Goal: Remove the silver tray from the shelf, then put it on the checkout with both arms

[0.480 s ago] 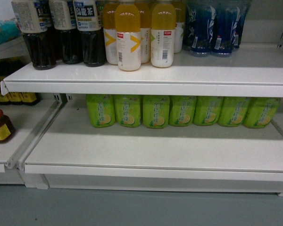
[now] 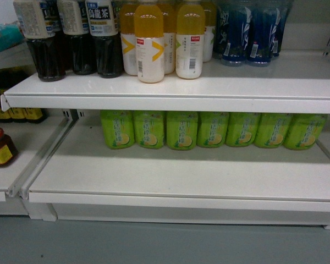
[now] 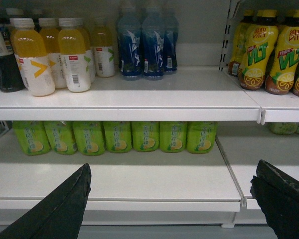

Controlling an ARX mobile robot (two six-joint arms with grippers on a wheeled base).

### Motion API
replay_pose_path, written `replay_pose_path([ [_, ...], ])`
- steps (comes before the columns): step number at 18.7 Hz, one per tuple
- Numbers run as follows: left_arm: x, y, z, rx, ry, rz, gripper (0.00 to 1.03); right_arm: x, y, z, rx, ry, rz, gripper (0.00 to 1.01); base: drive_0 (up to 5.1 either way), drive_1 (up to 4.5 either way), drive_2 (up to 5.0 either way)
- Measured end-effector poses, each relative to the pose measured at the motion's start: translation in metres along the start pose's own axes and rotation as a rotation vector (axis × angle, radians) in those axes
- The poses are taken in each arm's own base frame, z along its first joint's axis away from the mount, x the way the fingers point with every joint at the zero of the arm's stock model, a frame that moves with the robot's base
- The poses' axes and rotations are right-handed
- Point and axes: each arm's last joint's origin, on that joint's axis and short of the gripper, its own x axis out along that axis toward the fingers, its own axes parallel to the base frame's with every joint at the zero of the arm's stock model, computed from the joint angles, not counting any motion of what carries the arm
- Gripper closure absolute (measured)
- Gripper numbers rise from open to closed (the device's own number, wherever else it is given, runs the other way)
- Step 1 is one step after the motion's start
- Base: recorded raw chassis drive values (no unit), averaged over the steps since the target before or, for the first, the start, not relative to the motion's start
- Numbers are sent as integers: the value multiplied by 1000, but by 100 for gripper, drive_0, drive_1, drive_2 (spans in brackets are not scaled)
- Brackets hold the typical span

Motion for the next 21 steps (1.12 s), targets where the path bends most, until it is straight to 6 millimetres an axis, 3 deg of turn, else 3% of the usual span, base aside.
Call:
replay_pose_path([
  [21, 0, 0, 0, 6, 0, 0, 5, 0, 0, 0, -1, -1, 3, 3, 0, 0, 0],
])
